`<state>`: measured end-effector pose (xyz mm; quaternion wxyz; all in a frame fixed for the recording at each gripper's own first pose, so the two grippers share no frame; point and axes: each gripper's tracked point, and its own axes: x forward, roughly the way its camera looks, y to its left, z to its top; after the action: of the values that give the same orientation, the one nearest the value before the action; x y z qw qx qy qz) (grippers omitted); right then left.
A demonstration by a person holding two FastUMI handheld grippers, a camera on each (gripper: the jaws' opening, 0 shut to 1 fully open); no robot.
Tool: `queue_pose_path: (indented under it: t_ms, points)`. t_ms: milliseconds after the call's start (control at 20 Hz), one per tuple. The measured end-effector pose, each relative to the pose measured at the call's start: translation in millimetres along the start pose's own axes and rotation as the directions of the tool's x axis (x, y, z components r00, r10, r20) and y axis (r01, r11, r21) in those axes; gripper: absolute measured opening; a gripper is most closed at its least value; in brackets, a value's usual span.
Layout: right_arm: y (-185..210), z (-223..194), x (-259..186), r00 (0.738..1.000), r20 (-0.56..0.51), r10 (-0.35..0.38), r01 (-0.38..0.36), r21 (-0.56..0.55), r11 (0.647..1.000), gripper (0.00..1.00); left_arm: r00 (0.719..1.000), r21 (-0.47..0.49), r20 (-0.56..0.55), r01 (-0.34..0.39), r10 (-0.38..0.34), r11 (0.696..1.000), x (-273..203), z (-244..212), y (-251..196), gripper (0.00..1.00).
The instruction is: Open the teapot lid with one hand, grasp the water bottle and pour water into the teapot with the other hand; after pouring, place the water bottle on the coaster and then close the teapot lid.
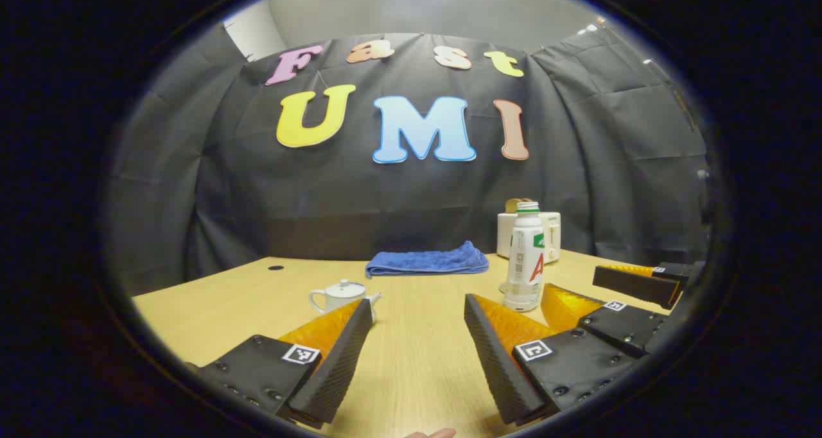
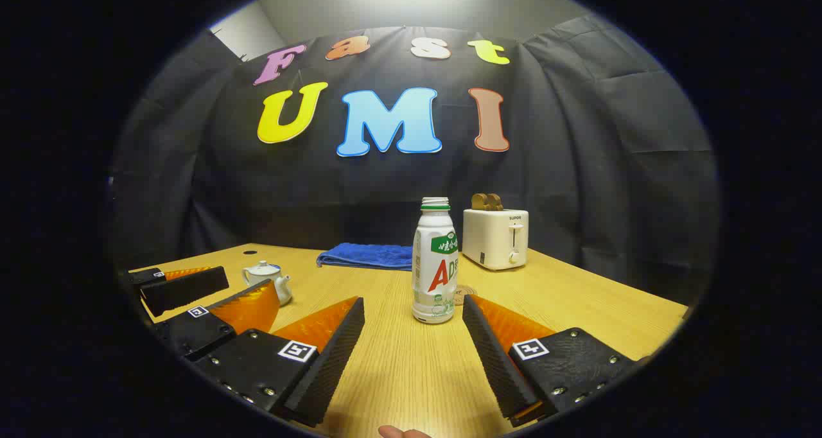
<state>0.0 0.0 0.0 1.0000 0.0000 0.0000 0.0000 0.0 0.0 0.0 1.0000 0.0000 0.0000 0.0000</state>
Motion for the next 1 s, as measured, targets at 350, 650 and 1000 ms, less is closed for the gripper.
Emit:
queue_pose_path:
  t_ms: [350,650,1000]
  points:
    - [-1.3,0.8,0.5,1.000,0.001,-0.014,0.014,0.001,1.000,0.95,1.000,-0.001,0.000,-0.007,0.007,1.000,1.0,0.0,0.7,1.00]
    - [2.7,0.9,-2.2,1.000,0.002,0.011,-0.011,-0.003,1.000,0.95,1.000,-0.001,0.000,-0.029,0.029,1.000,3.7,1.0,4.8,1.00]
    - [2.7,1.0,-1.8,1.000,0.003,0.015,-0.015,-0.003,1.000,0.95,1.000,-0.003,-0.002,-0.020,0.020,1.000,2.7,0.1,2.4,1.00]
